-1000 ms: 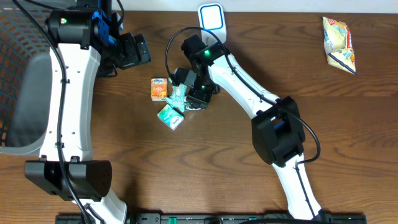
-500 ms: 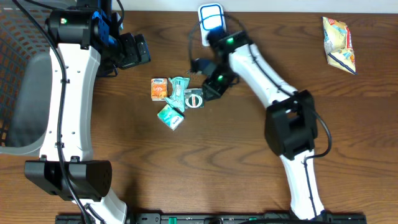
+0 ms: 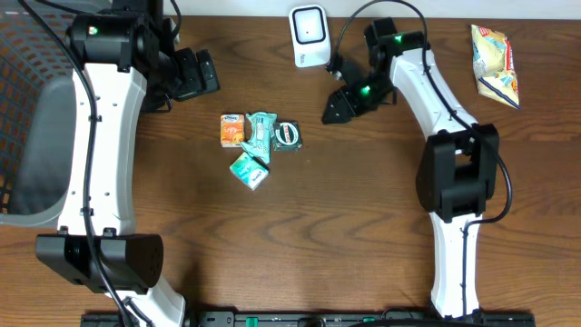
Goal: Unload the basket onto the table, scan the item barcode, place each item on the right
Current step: 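Reach the right gripper to the dark tin and grasp it, then lift the dark Zam-Buk tin and carry it toward the scanner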
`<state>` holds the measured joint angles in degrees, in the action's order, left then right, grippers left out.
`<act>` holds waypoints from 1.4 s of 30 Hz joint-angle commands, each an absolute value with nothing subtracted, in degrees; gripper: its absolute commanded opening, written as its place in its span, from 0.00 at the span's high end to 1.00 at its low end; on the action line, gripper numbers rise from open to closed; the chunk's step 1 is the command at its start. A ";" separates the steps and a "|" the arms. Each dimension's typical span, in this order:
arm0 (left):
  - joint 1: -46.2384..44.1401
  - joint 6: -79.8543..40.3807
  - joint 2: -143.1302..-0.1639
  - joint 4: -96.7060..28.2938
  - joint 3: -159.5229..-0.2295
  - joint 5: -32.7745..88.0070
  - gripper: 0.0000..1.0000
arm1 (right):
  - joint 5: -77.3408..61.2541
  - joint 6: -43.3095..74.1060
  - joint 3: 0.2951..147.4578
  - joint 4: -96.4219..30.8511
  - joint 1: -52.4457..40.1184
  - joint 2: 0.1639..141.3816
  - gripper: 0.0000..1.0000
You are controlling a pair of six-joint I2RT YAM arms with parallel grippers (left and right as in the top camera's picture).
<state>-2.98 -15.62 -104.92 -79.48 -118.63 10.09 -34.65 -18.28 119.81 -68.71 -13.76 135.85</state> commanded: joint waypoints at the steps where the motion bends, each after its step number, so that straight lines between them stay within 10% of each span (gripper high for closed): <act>1: -2.63 -15.27 -105.23 -79.68 -118.83 9.34 0.02 | -39.99 -9.41 119.59 -66.41 -16.91 135.76 0.41; 15: -2.63 -15.27 -105.23 -79.68 -118.83 9.37 0.02 | -2.20 8.80 115.81 -59.31 -33.43 135.79 0.36; 42: -2.63 -15.27 -105.23 -79.68 -118.83 9.34 0.02 | 12.12 6.37 116.25 -71.07 -27.64 133.75 0.38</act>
